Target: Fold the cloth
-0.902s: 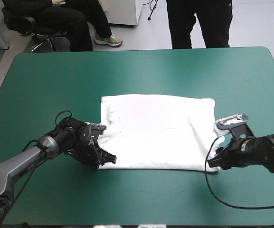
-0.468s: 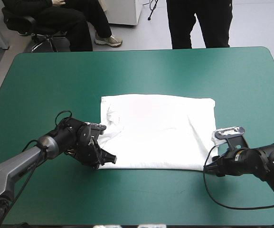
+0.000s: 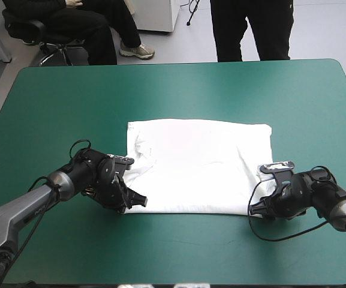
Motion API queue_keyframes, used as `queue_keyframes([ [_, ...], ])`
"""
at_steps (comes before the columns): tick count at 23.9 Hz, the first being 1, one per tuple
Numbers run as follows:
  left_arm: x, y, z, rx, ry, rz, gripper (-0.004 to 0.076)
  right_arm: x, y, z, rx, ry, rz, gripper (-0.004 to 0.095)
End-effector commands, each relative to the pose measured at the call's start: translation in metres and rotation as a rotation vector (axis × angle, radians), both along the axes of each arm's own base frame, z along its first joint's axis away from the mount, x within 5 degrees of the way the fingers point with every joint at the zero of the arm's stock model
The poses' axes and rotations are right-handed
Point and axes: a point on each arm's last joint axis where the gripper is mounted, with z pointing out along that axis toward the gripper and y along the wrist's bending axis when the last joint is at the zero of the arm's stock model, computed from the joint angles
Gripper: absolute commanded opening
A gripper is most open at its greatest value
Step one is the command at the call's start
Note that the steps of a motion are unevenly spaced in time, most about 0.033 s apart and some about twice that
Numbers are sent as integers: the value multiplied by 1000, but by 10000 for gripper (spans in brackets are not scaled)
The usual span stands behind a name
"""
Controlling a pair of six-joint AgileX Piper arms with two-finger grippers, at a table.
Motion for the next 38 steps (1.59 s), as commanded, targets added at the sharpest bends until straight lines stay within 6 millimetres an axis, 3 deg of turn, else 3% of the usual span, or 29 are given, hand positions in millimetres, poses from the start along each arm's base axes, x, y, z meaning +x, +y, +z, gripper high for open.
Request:
queue_keyframes([
  [1, 5, 0, -3, 15, -48, -10, -17, 7, 3, 4, 25, -31, 7, 419],
  [7, 6, 0, -3, 12, -51, -5, -17, 8, 8, -1, 64, -1, -4, 101],
  [8, 6, 0, -1, 9, -57, -5, -17, 8, 8, 1, 65, -2, -3, -21],
  [12, 6, 0, 7, -4, -80, -5, -17, 9, 8, 9, 64, 21, 3, -17],
  [17, 1, 3, 33, -36, -135, -3, -17, 10, 10, 46, 78, -5, 20, -17],
  [18, -3, 5, 46, -53, -166, -4, -17, 7, 9, 64, 87, -32, 26, -17],
  [22, -20, 11, 85, -123, -234, 9, -17, -9, 6, 99, 107, -77, 27, -17],
  [28, -41, 20, 124, -223, -329, 42, -17, -33, 3, 119, 171, -111, -8, -17],
  [33, -29, 16, 146, -283, -467, 61, -17, -21, 4, 136, 228, -285, -73, -17],
  [38, -16, 18, 155, -276, -616, 102, -17, -2, 3, 157, 240, -448, -124, -17],
])
